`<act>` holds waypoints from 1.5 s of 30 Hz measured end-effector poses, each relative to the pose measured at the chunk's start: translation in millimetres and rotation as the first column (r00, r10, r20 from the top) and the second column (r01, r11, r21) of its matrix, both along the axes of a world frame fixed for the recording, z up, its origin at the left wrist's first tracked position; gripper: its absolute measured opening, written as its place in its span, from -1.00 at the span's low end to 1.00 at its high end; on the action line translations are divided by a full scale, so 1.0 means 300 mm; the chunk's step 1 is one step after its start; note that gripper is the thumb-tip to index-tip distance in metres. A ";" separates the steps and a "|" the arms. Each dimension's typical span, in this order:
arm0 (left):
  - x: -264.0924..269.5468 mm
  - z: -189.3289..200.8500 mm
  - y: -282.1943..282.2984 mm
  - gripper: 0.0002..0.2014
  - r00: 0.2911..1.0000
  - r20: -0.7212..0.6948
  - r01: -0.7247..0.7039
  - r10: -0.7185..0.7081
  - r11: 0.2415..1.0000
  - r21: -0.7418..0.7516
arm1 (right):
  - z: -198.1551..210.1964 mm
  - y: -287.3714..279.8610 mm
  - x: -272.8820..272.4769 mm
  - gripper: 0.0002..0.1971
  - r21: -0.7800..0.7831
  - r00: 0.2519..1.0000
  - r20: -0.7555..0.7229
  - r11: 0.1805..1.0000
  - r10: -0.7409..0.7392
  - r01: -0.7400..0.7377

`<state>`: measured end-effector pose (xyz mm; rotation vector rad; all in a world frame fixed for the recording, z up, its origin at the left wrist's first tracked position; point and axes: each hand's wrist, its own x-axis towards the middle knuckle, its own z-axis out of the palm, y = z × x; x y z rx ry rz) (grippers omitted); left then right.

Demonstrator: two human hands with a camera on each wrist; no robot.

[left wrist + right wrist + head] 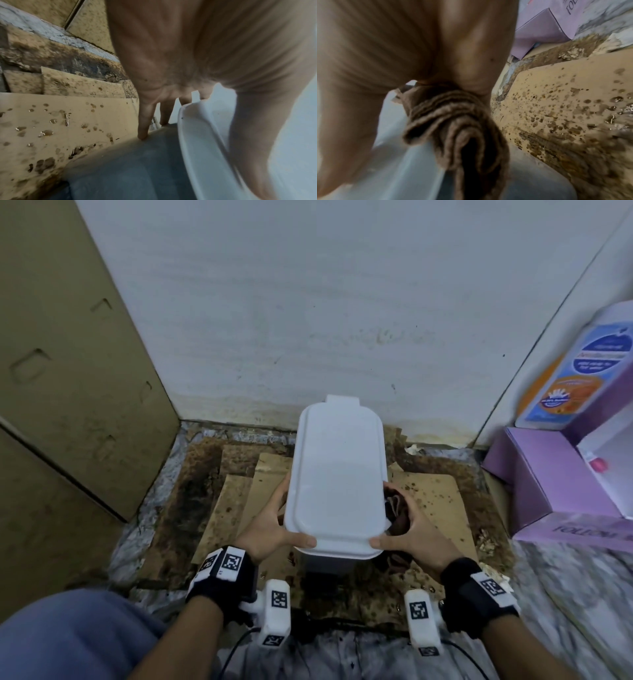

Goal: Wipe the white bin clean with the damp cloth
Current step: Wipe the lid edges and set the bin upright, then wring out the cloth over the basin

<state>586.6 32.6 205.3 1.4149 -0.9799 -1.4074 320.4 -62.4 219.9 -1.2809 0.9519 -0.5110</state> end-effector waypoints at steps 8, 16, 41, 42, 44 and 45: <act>-0.030 0.015 -0.036 0.21 1.000 0.002 0.011 -0.011 1.000 -0.027 | 0.003 -0.009 -0.042 -0.03 -0.079 1.000 0.009 0.997 -0.020 0.021; -0.069 0.001 -0.068 0.18 1.000 -0.011 0.001 -0.002 0.999 -0.035 | 0.027 -0.063 -0.073 -0.03 -0.140 0.998 -0.055 0.990 -0.005 -0.003; -0.119 0.180 0.028 -0.14 0.939 0.328 -0.075 0.107 0.991 -0.109 | 0.140 0.039 -0.075 -0.53 -0.129 0.974 -0.216 0.991 -0.074 0.047; -0.128 0.199 0.028 -0.21 0.942 0.318 -0.072 0.106 0.991 -0.117 | 0.163 0.050 -0.077 -0.53 -0.124 0.977 -0.204 0.992 -0.056 0.031; -0.148 0.235 0.023 -0.40 0.956 0.277 -0.061 0.100 0.988 -0.143 | 0.214 0.069 -0.079 -0.51 -0.149 0.977 -0.214 0.989 -0.007 -0.025; -0.163 0.257 0.020 -0.50 0.964 0.252 -0.044 0.080 0.988 -0.146 | 0.241 0.077 -0.076 -0.50 -0.172 0.975 -0.220 0.983 0.019 -0.058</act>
